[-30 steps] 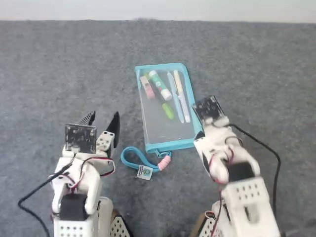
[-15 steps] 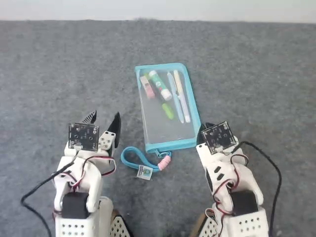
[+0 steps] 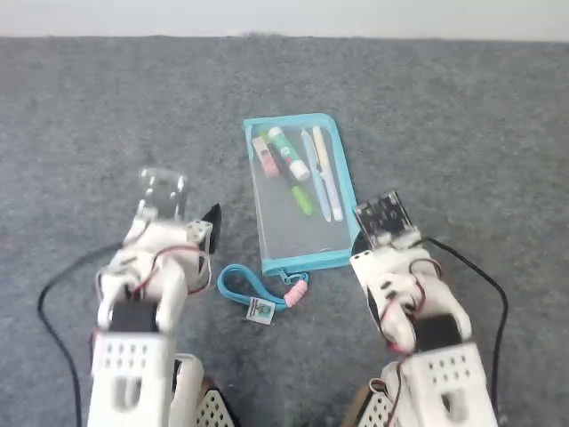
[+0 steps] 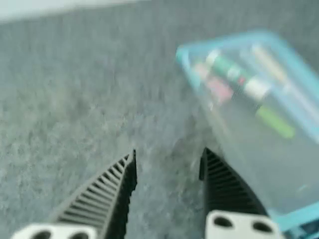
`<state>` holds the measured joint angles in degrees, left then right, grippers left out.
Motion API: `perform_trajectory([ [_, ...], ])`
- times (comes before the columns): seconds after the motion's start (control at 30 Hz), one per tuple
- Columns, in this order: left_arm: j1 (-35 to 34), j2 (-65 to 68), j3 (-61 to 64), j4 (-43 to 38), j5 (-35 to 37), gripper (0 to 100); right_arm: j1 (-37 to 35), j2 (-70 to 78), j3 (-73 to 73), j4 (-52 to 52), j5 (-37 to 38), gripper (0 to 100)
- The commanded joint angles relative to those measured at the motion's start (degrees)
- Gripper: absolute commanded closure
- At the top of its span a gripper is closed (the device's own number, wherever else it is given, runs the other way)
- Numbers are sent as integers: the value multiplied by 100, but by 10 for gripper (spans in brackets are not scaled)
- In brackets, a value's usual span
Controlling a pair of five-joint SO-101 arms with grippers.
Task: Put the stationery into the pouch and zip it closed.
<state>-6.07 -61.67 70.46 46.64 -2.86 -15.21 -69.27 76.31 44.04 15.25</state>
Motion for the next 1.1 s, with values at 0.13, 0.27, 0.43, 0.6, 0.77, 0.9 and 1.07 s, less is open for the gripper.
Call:
perform_trajectory([
  [0.13,-343,2910,-1455,-264,-9,808,-13,3081,-1433,-312,-62,961],
  [0.27,-343,3209,-1631,-246,-18,808,-13,3943,-1855,-268,-62,961],
  [0.43,-343,2699,-1411,-229,-35,808,-13,3864,-1864,-259,-62,961],
  [0.6,-343,1284,-752,-264,-18,808,-13,3222,-1820,145,-79,995],
  [0.77,-308,-835,171,-264,-9,808,13,2105,-1002,-286,-79,992],
  [0.9,-299,-2479,840,-88,-44,808,4,787,-396,-321,-79,992],
  [1.07,-88,-3824,1033,607,-62,808,13,-848,246,-154,-70,992],
])
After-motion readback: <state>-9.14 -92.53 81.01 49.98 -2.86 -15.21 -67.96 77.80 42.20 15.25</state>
